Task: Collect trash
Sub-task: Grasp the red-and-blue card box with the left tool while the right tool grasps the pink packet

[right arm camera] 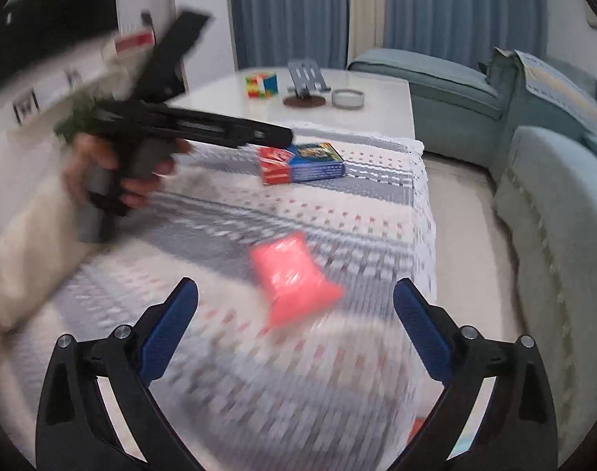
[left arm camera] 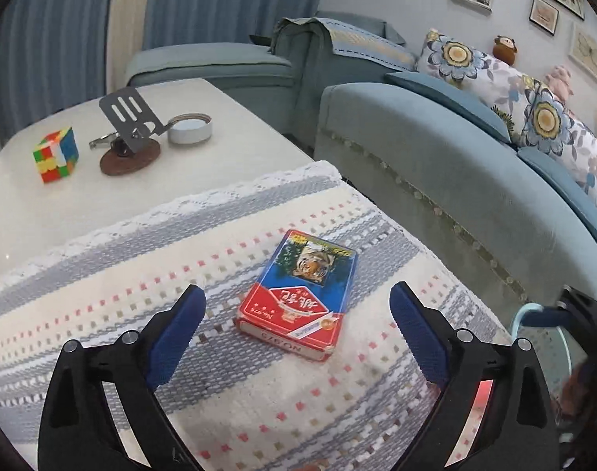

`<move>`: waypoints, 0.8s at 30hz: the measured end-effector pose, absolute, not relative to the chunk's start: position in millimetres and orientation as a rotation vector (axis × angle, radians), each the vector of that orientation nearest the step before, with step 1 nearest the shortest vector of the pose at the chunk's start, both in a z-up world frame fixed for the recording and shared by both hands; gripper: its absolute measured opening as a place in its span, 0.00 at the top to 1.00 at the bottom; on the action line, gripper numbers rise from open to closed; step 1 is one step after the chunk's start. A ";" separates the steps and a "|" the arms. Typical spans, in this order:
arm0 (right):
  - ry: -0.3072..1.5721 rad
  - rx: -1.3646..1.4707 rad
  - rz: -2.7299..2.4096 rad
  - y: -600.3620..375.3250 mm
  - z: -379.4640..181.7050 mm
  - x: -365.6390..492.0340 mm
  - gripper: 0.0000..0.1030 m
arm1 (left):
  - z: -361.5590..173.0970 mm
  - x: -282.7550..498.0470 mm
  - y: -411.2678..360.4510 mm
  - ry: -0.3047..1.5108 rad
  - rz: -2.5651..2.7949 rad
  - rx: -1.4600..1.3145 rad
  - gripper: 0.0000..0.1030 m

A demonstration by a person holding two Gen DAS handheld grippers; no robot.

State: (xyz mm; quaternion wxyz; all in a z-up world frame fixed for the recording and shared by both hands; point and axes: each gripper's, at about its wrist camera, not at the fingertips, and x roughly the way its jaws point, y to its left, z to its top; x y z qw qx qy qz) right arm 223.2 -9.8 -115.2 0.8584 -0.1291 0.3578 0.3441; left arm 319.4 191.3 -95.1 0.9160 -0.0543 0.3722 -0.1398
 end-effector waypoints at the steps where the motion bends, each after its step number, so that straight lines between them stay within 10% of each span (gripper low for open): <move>1: 0.782 -0.293 0.737 -0.4 -121.7 233.0 0.08 | -96.7 321.7 193.8 0.751 -0.299 -0.161 0.10; 24: 0.903 -0.389 0.745 34.3 -150.4 259.5 0.07 | -144.2 343.4 165.7 0.951 -0.135 0.037 0.07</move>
